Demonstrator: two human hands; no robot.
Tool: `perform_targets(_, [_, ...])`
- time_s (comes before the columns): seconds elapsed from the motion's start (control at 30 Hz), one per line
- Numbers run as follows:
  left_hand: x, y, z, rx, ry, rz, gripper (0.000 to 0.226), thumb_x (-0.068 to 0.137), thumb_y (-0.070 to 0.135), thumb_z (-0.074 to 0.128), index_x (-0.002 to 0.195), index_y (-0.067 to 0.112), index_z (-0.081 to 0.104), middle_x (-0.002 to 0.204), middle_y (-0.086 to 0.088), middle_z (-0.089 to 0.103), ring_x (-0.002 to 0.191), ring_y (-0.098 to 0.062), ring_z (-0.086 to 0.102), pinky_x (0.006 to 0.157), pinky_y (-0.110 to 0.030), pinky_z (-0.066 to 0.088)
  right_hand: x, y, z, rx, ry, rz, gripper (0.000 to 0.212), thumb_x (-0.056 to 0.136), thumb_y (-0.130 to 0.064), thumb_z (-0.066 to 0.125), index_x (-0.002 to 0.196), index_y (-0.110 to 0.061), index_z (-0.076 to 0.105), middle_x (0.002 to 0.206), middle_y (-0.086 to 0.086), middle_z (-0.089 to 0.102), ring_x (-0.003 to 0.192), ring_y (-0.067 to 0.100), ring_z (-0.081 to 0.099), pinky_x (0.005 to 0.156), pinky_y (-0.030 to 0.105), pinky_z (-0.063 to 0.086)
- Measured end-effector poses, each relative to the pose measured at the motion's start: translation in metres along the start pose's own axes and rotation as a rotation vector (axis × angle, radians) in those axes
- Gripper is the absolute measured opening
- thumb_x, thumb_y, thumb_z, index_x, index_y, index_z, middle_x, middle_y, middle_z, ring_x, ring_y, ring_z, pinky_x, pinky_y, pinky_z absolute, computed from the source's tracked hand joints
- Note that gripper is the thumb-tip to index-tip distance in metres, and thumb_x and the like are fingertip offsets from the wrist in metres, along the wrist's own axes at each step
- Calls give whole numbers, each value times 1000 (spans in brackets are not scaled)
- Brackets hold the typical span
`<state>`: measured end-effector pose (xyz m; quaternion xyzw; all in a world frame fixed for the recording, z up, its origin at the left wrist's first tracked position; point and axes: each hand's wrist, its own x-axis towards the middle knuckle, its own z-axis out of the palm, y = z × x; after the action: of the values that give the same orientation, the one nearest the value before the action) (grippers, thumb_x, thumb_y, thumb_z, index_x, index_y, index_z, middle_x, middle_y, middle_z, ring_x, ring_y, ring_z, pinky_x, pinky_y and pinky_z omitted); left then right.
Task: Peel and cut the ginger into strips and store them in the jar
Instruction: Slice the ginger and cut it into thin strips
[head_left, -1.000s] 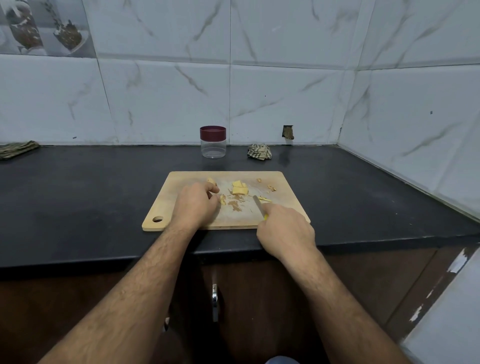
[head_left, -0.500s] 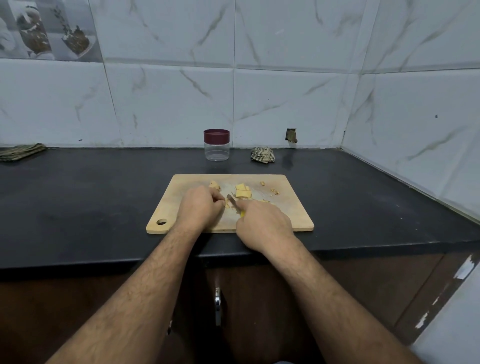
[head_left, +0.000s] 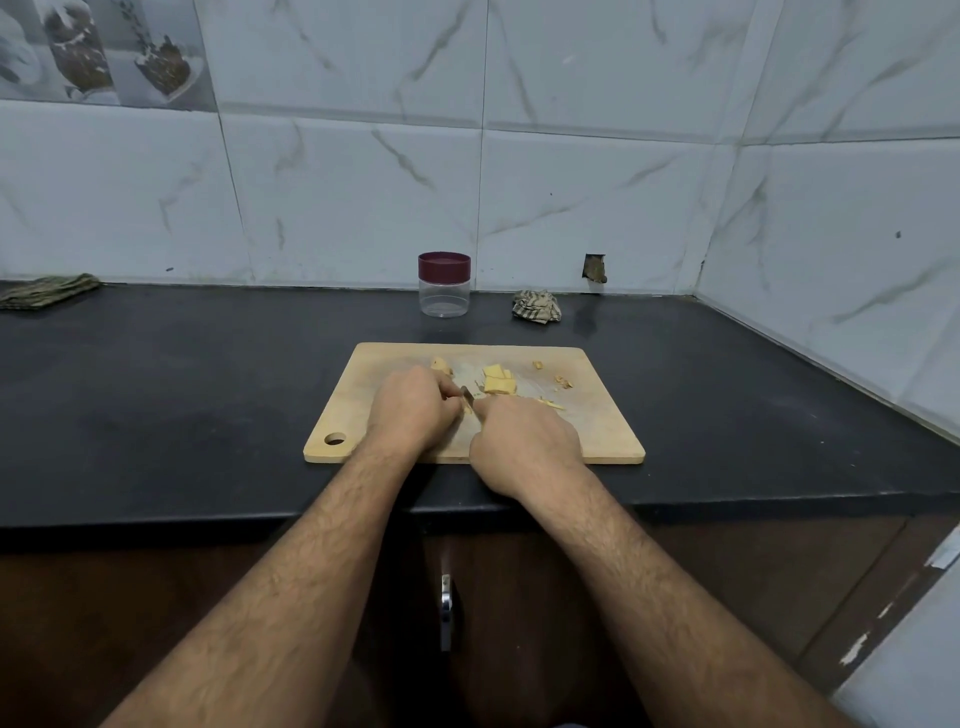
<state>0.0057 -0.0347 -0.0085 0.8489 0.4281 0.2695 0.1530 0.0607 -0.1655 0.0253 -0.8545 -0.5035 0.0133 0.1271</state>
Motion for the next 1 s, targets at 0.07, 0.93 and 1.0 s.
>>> perform_targets(0.07, [0, 0, -1, 3, -4, 3, 20, 89, 25, 66, 105, 25, 77, 108, 3, 74, 102, -18, 64, 82, -26, 46, 0, -1, 0, -8, 1, -2, 37, 93, -16, 45, 127, -22, 57, 121, 4, 61, 109, 24, 57, 73, 32, 37])
perform_targets(0.93, [-7, 5, -2, -4, 28, 1, 20, 89, 19, 62, 100, 20, 79, 106, 4, 75, 98, -18, 64, 74, -22, 43, -36, 7, -2, 19, 46, -4, 41, 95, -16, 45, 132, -30, 51, 103, 2, 60, 86, 20, 47, 67, 31, 41])
perform_targets(1.0, [-7, 4, -3, 4, 20, 4, 21, 88, 17, 61, 94, 18, 80, 100, 2, 75, 93, -19, 64, 74, -24, 46, -31, 6, -2, 35, 53, -3, 38, 93, -16, 45, 129, -29, 54, 101, 1, 59, 90, 22, 50, 68, 31, 40])
